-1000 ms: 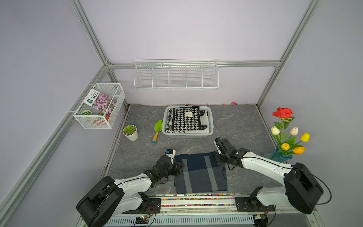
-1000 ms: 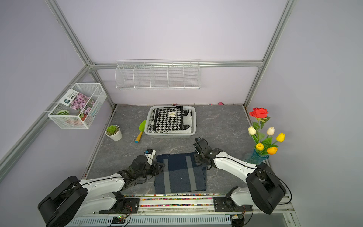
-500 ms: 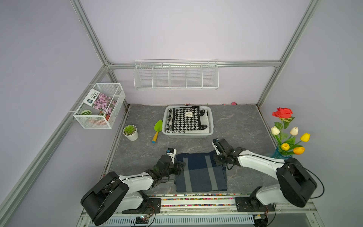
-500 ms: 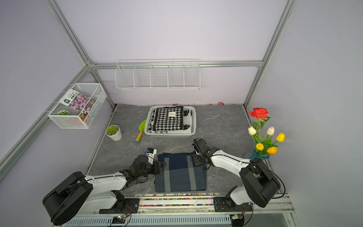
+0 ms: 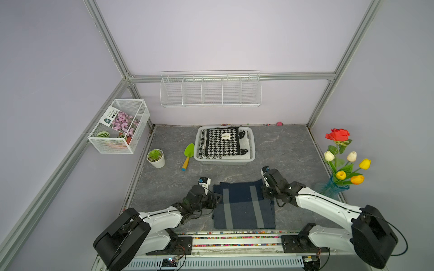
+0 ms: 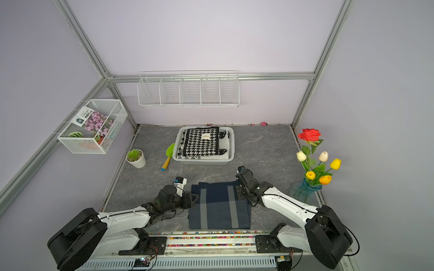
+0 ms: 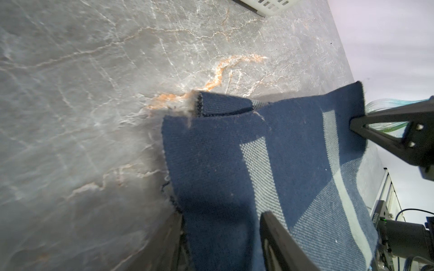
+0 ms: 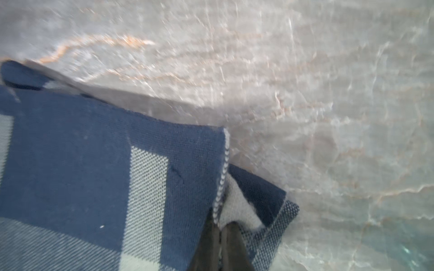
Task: Put the folded scarf in the basket
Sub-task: Pick up the scarf at the center of the board.
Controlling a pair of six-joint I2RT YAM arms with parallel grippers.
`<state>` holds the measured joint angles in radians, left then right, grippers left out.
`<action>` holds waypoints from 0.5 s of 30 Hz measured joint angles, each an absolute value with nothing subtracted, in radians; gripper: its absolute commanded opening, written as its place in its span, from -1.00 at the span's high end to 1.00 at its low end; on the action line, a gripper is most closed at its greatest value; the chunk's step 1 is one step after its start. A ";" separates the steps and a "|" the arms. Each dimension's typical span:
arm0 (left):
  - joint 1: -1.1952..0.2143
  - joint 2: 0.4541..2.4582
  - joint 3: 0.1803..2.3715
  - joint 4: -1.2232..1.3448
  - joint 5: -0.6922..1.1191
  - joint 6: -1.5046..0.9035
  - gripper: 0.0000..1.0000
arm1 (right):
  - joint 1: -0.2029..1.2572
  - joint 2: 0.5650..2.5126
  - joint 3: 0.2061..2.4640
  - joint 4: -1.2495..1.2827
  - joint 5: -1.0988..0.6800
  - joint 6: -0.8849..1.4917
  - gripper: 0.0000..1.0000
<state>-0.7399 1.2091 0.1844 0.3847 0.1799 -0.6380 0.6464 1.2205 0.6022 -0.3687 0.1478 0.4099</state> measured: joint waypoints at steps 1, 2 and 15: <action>-0.740 1.208 0.190 0.376 0.177 -0.634 -0.17 | 0.646 1.221 0.599 -0.371 0.148 0.413 0.96; -0.740 1.205 0.198 0.361 0.171 -0.627 -0.17 | 0.646 1.221 0.597 -0.371 0.148 0.415 0.96; -0.740 1.353 0.527 0.292 0.140 -0.435 0.02 | 0.646 1.242 0.597 -0.373 0.133 0.419 0.94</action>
